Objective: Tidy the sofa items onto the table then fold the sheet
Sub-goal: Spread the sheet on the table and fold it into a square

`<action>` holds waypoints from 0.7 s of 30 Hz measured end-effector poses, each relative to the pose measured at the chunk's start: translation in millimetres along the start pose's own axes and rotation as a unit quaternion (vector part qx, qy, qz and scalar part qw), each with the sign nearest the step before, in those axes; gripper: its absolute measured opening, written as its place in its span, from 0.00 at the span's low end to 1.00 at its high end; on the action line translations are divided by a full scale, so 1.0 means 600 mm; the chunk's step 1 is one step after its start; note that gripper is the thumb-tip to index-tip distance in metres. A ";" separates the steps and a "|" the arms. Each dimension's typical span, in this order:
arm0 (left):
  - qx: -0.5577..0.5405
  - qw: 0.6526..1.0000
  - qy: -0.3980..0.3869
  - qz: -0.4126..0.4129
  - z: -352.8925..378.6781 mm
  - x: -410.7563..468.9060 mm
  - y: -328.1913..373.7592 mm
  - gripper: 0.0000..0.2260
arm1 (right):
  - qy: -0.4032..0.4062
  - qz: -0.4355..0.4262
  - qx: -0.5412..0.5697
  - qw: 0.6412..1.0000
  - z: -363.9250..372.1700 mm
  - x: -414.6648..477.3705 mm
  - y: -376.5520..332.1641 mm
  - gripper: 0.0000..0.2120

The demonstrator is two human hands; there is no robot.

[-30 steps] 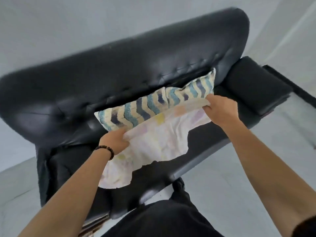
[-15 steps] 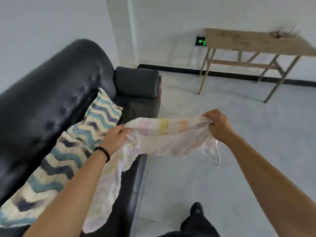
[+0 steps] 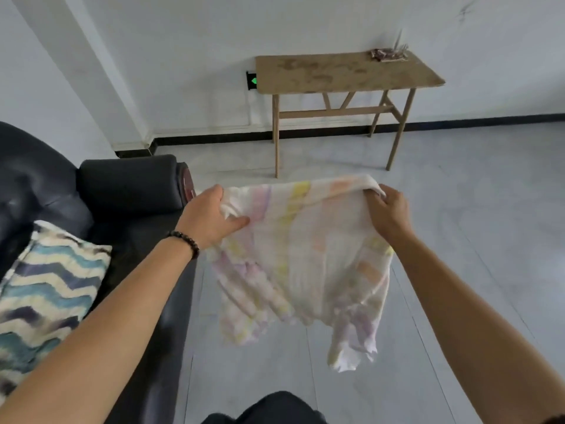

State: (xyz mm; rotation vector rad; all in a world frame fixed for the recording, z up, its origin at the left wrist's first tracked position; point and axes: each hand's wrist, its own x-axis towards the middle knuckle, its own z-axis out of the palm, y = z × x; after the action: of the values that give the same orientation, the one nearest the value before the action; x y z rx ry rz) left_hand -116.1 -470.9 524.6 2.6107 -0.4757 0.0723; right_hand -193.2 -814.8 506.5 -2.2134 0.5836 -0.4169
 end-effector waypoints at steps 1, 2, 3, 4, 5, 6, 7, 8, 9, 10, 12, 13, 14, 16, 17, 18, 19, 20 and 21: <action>0.000 1.000 0.000 0.011 0.010 0.028 0.003 0.23 | 0.023 0.009 -0.005 1.000 -0.011 0.038 -0.001 0.19; -0.011 1.000 -0.002 0.014 0.021 0.056 0.000 0.23 | 0.036 0.014 -0.020 0.999 -0.017 0.074 -0.001 0.19; -0.019 1.000 -0.005 0.017 0.031 0.084 -0.005 0.22 | 0.046 0.015 -0.033 0.998 -0.019 0.112 -0.002 0.18; -0.015 1.000 -0.009 0.024 0.042 0.111 -0.013 0.20 | 0.057 0.017 -0.039 0.997 -0.019 0.148 -0.003 0.19; -0.006 0.999 -0.012 0.030 0.054 0.140 -0.023 0.18 | 0.067 0.018 -0.044 0.997 -0.015 0.184 -0.003 0.18; 0.001 0.999 -0.013 0.033 0.067 0.173 -0.034 0.16 | 0.077 0.014 -0.054 0.995 -0.010 0.222 -0.002 0.18; 0.005 0.999 -0.011 0.035 0.080 0.209 -0.047 0.13 | 0.087 0.006 -0.073 0.993 -0.003 0.259 0.000 0.17; 0.009 0.999 -0.004 0.037 0.090 0.248 -0.057 0.10 | 0.096 -0.003 -0.096 0.991 0.003 0.295 0.001 0.16; 0.016 0.999 0.010 0.038 0.098 0.288 -0.065 0.07 | 0.105 -0.019 -0.118 0.987 0.009 0.332 0.000 0.15; 0.024 0.999 0.027 0.040 0.103 0.330 -0.074 0.04 | 0.110 -0.039 -0.142 0.983 0.013 0.367 -0.004 0.14; 0.042 0.997 0.057 0.036 0.107 0.412 -0.090 0.02 | 0.105 -0.078 -0.213 0.968 0.015 0.435 -0.010 0.13; 0.047 0.996 0.065 0.029 0.106 0.453 -0.095 0.04 | 0.103 -0.091 -0.250 0.958 0.011 0.468 -0.011 0.13; 0.042 0.997 0.068 0.020 0.106 0.494 -0.098 0.06 | 0.104 -0.100 -0.279 0.950 0.006 0.499 -0.011 0.13; -0.002 0.997 0.074 -0.011 0.103 0.576 -0.092 0.08 | 0.113 -0.105 -0.318 0.936 -0.008 0.560 -0.013 0.13; -0.026 0.996 0.078 -0.029 0.103 0.614 -0.085 0.08 | 0.117 -0.102 -0.340 0.928 -0.014 0.587 -0.013 0.12; -0.049 0.994 0.081 -0.045 0.104 0.651 -0.077 0.08 | 0.116 -0.094 -0.369 0.917 -0.018 0.613 -0.011 0.12; -0.079 0.992 0.084 -0.061 0.108 0.686 -0.069 0.09 | 0.113 -0.085 -0.401 0.905 -0.021 0.637 -0.008 0.13; -0.122 0.986 0.086 -0.078 0.114 0.724 -0.060 0.09 | 0.106 -0.072 -0.425 0.896 -0.021 0.661 -0.004 0.15; -0.180 0.975 0.086 -0.102 0.121 0.763 -0.050 0.10 | 0.100 -0.055 -0.433 0.894 -0.017 0.688 0.002 0.17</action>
State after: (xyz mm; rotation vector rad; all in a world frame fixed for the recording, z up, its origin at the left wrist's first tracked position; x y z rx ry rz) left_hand 321.2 -626.6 508.7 2.2566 -0.1398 0.1299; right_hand 148.3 -1041.5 555.0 -3.0911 0.8760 -0.5115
